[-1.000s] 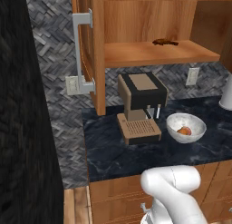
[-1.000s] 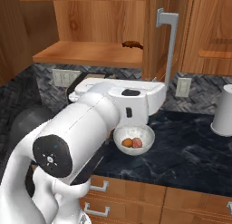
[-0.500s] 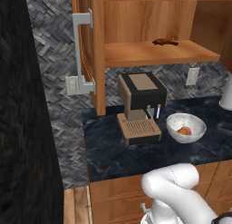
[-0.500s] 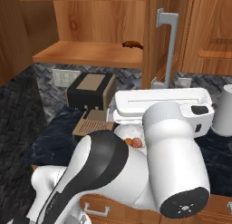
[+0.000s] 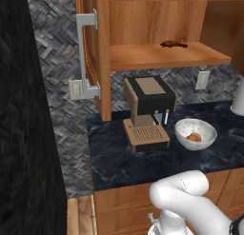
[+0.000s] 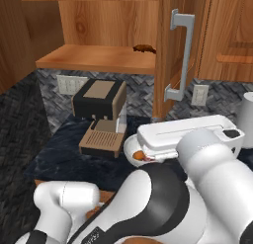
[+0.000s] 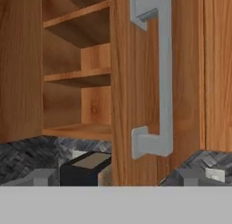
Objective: Open the cabinet. Pick the tangerine and peach from the cabinet and place them into the bowl. Then close the cabinet.
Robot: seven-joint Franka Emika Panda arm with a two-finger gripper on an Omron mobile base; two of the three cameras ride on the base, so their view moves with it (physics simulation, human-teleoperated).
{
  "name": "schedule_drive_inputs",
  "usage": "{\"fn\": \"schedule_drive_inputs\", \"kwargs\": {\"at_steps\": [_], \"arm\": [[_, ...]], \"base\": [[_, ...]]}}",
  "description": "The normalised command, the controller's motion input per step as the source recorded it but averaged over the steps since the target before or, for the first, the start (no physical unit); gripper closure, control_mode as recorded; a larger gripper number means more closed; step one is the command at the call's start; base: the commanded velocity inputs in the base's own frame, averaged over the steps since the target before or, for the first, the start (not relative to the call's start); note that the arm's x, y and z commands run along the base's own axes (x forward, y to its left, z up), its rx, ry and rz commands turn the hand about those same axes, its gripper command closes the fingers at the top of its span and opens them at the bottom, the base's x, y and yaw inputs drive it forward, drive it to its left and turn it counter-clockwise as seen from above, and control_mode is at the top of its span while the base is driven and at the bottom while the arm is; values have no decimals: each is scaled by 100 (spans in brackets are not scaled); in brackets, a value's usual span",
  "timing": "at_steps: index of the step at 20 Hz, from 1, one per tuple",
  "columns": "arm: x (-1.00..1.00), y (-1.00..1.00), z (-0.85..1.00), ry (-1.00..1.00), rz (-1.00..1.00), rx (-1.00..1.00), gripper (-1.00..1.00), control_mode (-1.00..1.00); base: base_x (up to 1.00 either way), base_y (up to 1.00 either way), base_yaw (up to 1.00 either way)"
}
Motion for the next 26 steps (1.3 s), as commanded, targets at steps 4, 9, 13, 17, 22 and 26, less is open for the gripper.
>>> {"fn": "schedule_drive_inputs", "kwargs": {"at_steps": [4,9,13,17,22,26], "arm": [[8,-1,-45,13,24,0,-100,-100],[47,-6,-11,3,22,0,-100,-100],[64,0,-12,1,24,0,-100,-100],[74,0,-21,1,28,3,-100,-100],[94,0,-29,0,30,4,-100,-100],[100,12,-29,0,26,5,-100,-100]], "base": [[0,0,0],[0,0,0],[0,0,0],[0,0,0],[0,0,0],[0,0,0]]}}
